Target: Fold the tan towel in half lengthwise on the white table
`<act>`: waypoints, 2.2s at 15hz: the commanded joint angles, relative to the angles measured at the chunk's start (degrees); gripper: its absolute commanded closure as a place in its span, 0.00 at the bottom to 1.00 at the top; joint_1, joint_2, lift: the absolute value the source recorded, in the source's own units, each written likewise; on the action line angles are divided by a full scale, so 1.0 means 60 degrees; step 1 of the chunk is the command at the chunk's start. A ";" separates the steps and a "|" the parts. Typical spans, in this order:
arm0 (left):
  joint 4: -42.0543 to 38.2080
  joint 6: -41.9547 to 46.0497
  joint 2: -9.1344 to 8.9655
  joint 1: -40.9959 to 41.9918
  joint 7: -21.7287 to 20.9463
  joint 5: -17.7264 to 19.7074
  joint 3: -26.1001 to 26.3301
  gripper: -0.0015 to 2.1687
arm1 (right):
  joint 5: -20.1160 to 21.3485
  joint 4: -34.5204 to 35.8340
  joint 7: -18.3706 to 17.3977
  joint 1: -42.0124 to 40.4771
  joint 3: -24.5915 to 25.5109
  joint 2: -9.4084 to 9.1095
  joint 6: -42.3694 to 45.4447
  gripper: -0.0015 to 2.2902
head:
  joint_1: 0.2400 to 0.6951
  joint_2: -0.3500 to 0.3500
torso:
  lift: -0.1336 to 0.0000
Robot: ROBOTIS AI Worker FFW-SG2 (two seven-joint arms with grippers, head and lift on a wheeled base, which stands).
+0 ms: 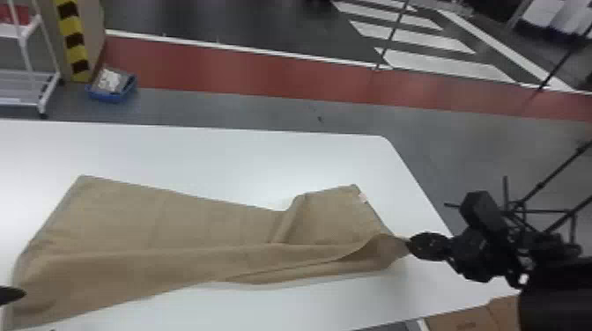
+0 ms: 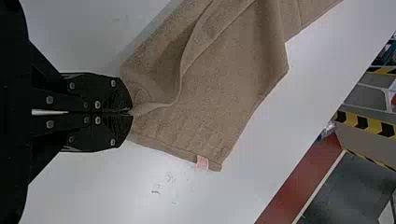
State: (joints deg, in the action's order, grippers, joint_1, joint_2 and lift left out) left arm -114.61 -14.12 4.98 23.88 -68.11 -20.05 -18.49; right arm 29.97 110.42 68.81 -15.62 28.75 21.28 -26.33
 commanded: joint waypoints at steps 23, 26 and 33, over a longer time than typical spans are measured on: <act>-0.3516 -0.3060 0.0400 0.0575 -0.2037 -0.1975 -0.1035 0.62 | -0.0205 0.0244 0.0425 0.0333 0.0935 0.0262 -0.0235 0.89 | 1.00 0.09 | 0.27; -0.4000 -0.3588 0.0400 0.0590 -0.2300 -0.2225 -0.1049 0.62 | -0.0205 0.0288 0.0513 0.0509 0.0950 0.0306 -0.0323 0.89 | 1.00 0.07 | 0.27; -0.4952 -0.4760 0.0356 0.0297 -0.2330 -0.2591 -0.1166 0.62 | -0.0102 -0.0064 0.0616 0.1256 0.0891 0.0423 -0.0791 0.89 | 1.00 0.08 | 0.27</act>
State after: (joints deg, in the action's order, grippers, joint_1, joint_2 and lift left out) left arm -143.49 -41.70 7.13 26.78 -82.07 -35.14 -25.69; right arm 28.91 110.86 72.48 -9.15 34.56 23.59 -30.46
